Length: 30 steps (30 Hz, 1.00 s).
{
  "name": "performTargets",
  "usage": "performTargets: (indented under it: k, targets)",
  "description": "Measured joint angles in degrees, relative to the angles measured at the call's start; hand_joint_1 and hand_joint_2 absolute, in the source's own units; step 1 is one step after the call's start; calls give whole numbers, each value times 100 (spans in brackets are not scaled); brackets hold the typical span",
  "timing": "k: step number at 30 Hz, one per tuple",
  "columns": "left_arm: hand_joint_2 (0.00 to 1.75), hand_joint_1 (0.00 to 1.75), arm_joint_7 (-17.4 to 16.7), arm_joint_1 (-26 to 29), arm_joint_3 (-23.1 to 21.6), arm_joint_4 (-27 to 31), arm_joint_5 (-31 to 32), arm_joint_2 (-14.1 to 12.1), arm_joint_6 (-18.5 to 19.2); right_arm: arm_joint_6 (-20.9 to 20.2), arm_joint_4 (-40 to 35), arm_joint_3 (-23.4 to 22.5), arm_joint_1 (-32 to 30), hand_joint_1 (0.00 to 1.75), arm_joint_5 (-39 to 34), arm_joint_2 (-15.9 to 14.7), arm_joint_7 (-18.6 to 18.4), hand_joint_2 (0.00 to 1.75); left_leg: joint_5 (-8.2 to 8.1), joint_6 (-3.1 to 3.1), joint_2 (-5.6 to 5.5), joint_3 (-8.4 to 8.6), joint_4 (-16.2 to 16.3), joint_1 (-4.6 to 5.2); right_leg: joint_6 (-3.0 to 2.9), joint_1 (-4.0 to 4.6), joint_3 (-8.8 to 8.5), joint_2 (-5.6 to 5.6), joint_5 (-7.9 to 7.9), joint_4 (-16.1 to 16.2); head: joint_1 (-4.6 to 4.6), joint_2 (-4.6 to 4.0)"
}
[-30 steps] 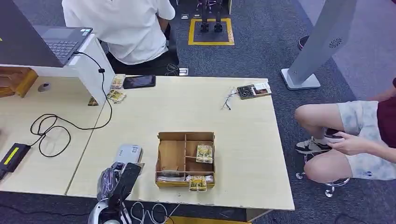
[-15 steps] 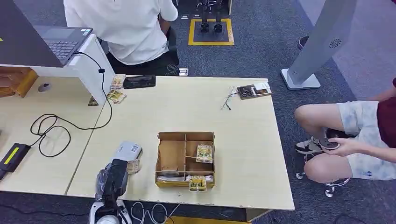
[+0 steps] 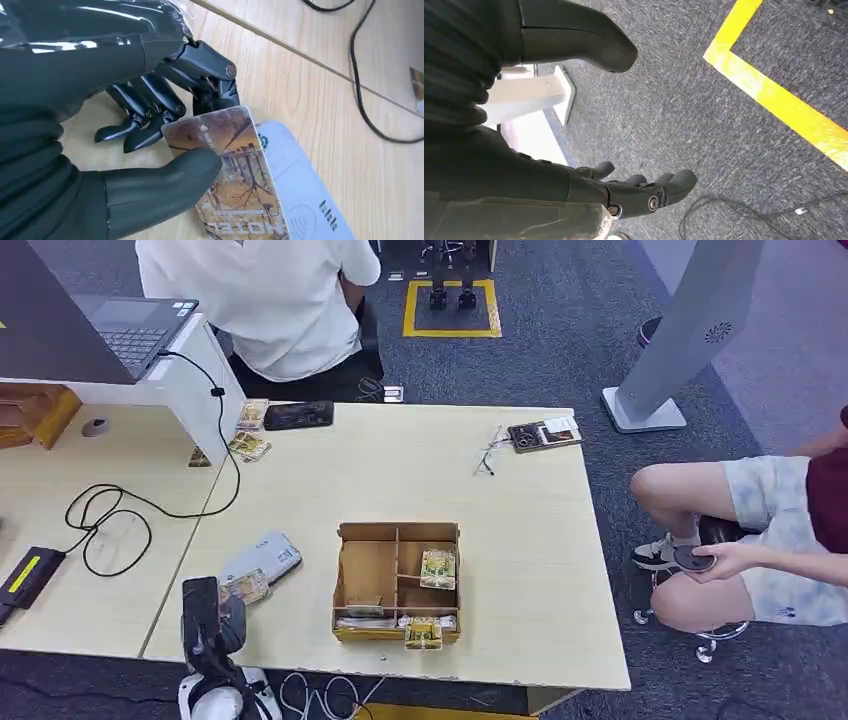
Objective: Pass the card to the sensor for recognition and then transmit it.
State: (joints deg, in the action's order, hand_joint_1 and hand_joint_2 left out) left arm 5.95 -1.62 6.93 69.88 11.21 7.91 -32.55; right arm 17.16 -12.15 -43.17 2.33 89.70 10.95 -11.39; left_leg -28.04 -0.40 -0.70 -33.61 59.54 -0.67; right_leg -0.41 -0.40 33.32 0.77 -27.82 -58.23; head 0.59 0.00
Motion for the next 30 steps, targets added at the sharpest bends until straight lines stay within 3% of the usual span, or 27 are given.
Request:
performTargets:
  k: [6,10,19,22,25,30]
  targets:
    - [175,175,249,-173,127,-267,-288,15,-484,-2,0,13,1,0,0,0,-15,175,0,0,0,2,0,0,0,0,-2,0,0,-1,0,0]
    - [175,175,411,-263,370,-472,187,61,-586,-17,0,28,4,0,0,0,-37,175,0,0,0,2,0,0,0,0,-2,-1,0,-1,-2,0]
    - [175,175,915,-440,1673,-719,1344,491,-586,-55,2,46,11,0,0,0,-79,175,0,0,0,-1,0,0,0,0,-1,0,0,0,0,0]
    - [175,175,1081,-485,2078,-728,1465,642,-586,-61,4,52,13,0,0,0,-85,175,0,0,0,0,0,0,0,0,0,0,0,1,0,0]
    - [175,175,1515,-544,2532,-726,1559,818,-588,-63,4,68,17,0,0,0,-96,175,0,0,0,-1,0,0,0,0,0,1,0,1,-2,0]
    - [175,175,1877,-549,3038,-610,1343,872,-588,-87,4,92,22,0,0,0,-120,175,0,0,4,1,0,-1,0,0,3,9,0,0,0,0]
